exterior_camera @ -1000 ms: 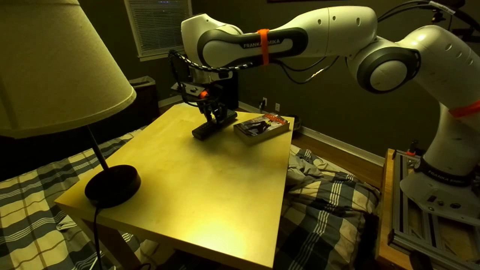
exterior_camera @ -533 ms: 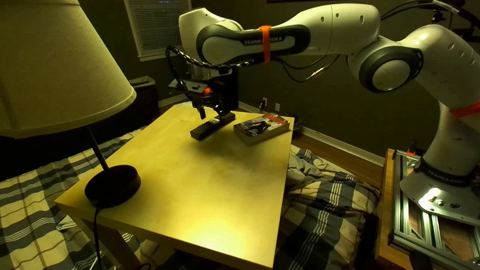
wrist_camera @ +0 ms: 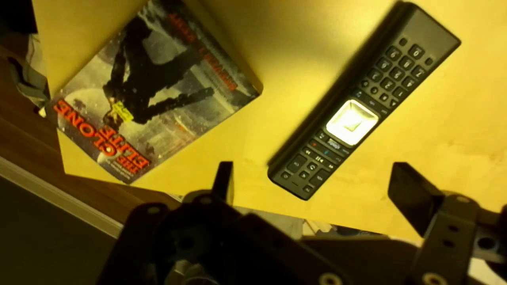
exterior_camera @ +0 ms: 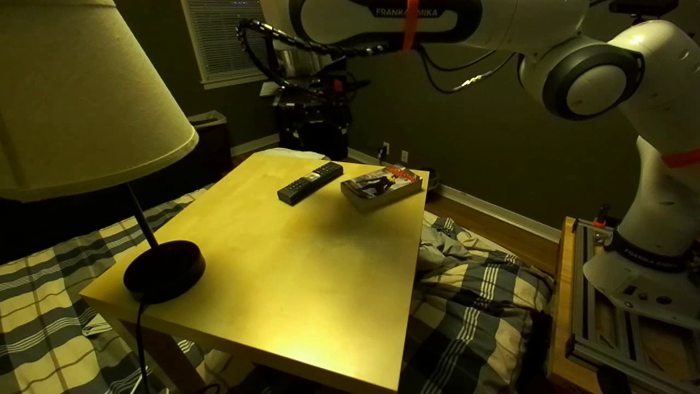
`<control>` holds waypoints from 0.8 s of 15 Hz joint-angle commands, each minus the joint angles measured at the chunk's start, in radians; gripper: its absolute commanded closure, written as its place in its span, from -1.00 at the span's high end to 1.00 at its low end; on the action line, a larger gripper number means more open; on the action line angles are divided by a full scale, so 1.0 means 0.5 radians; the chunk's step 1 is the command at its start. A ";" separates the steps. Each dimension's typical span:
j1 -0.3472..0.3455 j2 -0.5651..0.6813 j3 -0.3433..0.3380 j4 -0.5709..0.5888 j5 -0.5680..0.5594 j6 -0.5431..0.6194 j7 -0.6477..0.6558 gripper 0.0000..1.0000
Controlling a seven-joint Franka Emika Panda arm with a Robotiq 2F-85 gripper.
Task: Lift the remote, spin it and put it back on the table
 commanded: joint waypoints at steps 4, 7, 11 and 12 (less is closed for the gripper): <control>-0.030 -0.064 0.041 0.013 -0.040 0.074 -0.753 1.00; -0.055 -0.052 0.070 -0.003 -0.010 0.192 -1.064 1.00; -0.118 -0.080 0.124 -0.086 0.018 0.336 -1.506 1.00; -0.135 -0.089 0.137 -0.110 0.022 0.353 -1.619 1.00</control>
